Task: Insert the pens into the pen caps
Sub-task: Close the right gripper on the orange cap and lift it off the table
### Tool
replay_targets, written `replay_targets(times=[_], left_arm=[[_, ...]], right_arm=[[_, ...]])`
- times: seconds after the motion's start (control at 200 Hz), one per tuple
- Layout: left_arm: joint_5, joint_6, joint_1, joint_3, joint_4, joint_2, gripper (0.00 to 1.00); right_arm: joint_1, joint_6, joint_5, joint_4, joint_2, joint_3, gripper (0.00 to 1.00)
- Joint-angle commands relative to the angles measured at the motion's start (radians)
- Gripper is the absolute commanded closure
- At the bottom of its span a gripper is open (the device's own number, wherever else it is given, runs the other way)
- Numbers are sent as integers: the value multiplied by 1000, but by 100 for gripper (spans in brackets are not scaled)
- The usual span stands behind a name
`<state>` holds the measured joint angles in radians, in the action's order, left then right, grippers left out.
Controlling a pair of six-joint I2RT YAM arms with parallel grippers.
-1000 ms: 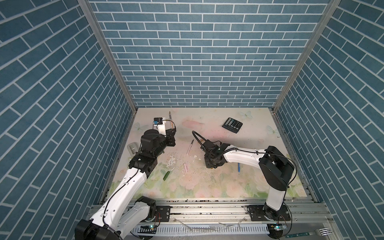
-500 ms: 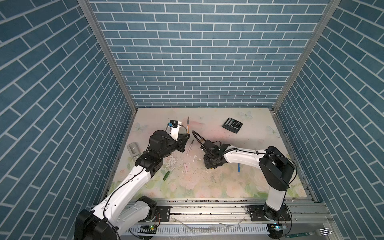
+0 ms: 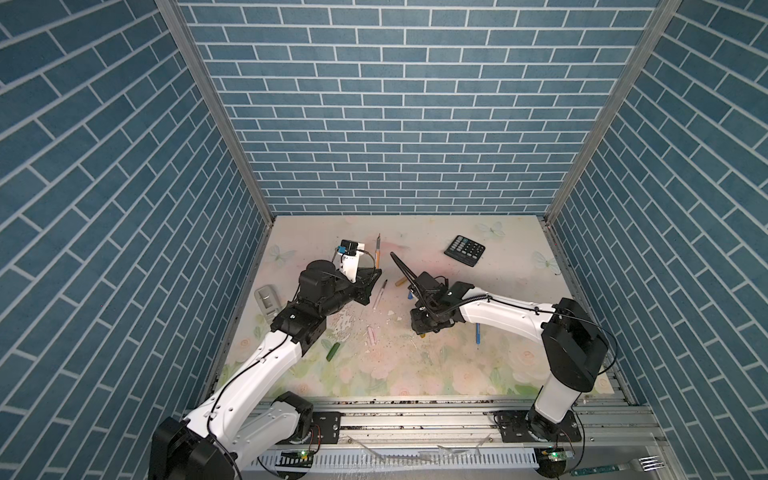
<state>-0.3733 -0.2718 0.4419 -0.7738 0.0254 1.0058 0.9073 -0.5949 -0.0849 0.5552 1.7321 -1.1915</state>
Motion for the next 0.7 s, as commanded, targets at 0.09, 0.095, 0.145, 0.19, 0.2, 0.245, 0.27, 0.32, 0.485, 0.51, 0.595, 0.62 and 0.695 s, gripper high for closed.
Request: replay_targets(times=[0.09, 0.095, 0.145, 0.19, 0.2, 0.245, 0.27, 0.32, 0.485, 0.51, 0.595, 0.62, 0.695], left_arm=[[-29, 13, 3, -24, 25, 7, 100], [-29, 13, 3, -23, 25, 8, 100], [-31, 11, 4, -24, 25, 10, 100], [-35, 11, 3, -26, 24, 13, 100], [-36, 11, 3, -26, 24, 13, 100], [-41, 11, 4, -27, 24, 13, 100], [-44, 10, 4, -28, 24, 13, 100], [-44, 11, 3, -27, 24, 13, 100], [-50, 8, 4, -27, 25, 13, 100], [-50, 7, 3, -25, 25, 14, 100], [-51, 8, 6, -26, 25, 13, 100], [-52, 8, 4, -26, 25, 13, 100], [-51, 8, 4, -26, 28, 13, 100]], right_arm=[[-66, 31, -106, -45, -19, 45, 81], [-66, 32, -107, -45, -16, 44, 81], [-68, 40, -111, -47, 1, 39, 83], [-68, 42, -117, -51, 18, 36, 83], [-68, 43, -116, -51, 21, 36, 83], [-70, 42, -111, -52, 38, 34, 83], [-70, 41, -109, -52, 44, 34, 82], [-71, 36, -91, -56, 54, 34, 82], [-70, 23, -58, -55, 81, 27, 80], [-69, 21, -54, -54, 85, 25, 80], [-70, 21, -39, -39, 99, 16, 80], [-70, 21, -39, -40, 101, 17, 80], [-70, 21, -37, -42, 105, 21, 80]])
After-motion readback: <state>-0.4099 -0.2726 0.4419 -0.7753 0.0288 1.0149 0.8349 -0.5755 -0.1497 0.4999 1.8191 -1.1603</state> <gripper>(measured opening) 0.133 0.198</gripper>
